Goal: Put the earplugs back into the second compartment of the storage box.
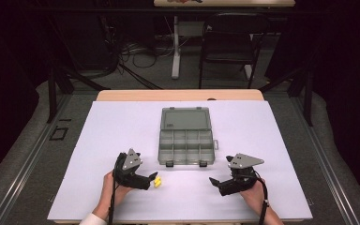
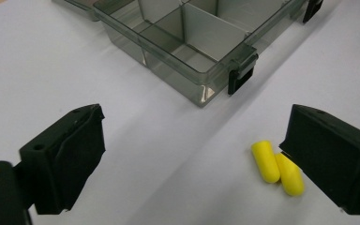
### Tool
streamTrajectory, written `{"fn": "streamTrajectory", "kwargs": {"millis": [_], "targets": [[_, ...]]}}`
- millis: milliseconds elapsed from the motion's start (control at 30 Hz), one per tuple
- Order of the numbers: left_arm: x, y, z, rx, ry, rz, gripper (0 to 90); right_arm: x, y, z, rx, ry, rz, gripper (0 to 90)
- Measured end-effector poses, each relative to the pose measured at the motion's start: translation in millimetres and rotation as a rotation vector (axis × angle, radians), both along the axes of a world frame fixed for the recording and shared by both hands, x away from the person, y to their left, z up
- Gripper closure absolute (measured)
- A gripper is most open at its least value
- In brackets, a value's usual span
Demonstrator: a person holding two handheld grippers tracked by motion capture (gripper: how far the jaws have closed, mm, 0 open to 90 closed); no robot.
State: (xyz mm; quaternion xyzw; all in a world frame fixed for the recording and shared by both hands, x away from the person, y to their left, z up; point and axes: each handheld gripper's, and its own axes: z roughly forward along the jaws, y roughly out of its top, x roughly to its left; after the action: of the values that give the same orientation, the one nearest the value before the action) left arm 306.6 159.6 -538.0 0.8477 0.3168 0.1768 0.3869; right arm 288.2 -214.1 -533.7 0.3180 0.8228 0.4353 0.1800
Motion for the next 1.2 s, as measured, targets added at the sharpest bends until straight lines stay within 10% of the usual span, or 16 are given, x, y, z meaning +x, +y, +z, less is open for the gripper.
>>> {"fn": "streamTrajectory", "kwargs": {"millis": [600,1200], "targets": [[-10.6,-15.0,-1.5,0.018,0.056,-0.082,52.0,-2.1,4.6,-1.4,-0.033,-0.021,0.011,0.3],[-5.4,-17.0,-13.6,0.035,0.163,-0.127,73.3,-2.3,5.4,-1.8,-0.034,-0.021,0.008,0.5]]}}
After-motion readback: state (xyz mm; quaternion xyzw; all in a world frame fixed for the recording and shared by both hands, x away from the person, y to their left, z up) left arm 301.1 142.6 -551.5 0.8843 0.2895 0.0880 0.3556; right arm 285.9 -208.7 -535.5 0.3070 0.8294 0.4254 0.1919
